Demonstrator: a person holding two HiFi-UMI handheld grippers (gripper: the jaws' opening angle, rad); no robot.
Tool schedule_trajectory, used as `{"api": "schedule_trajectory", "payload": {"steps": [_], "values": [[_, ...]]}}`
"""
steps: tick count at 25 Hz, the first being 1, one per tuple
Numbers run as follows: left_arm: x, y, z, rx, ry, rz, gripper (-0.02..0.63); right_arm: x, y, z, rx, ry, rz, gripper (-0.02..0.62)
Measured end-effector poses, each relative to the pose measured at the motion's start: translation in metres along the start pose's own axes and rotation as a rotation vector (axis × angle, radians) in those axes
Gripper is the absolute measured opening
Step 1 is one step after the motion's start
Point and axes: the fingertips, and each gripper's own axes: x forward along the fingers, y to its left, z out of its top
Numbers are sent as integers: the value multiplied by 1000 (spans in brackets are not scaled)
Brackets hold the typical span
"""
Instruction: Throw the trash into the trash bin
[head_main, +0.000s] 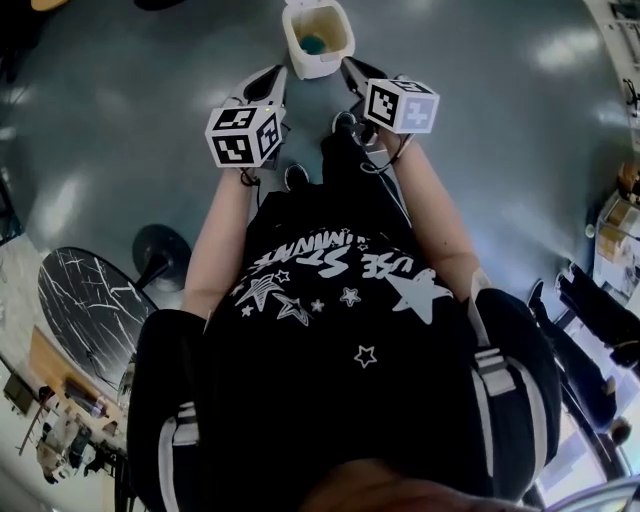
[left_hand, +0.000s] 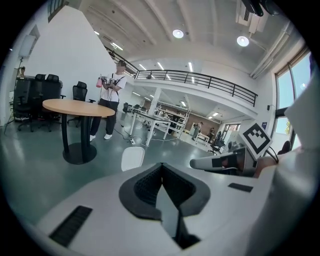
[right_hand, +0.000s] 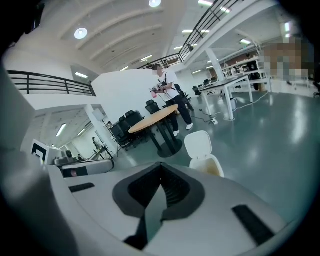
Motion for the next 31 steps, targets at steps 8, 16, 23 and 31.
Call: {"api": "schedule_trajectory", "payload": {"steps": [8,16,23,31], "values": [[-13,-21,8,11,-28,4,11,-25,-6,4,-26,-15,-14,6],[-11,-59,14,13,-65,-2,11,-58,-14,4,-89,-12,14,6],[-9,-91,16,33,-82,-20,11,-94,-30,15,-99,-35,-4,6],[-26,-112,26,47,-119,-25,11,-113,-23,3,-111,-31,31,6]]}}
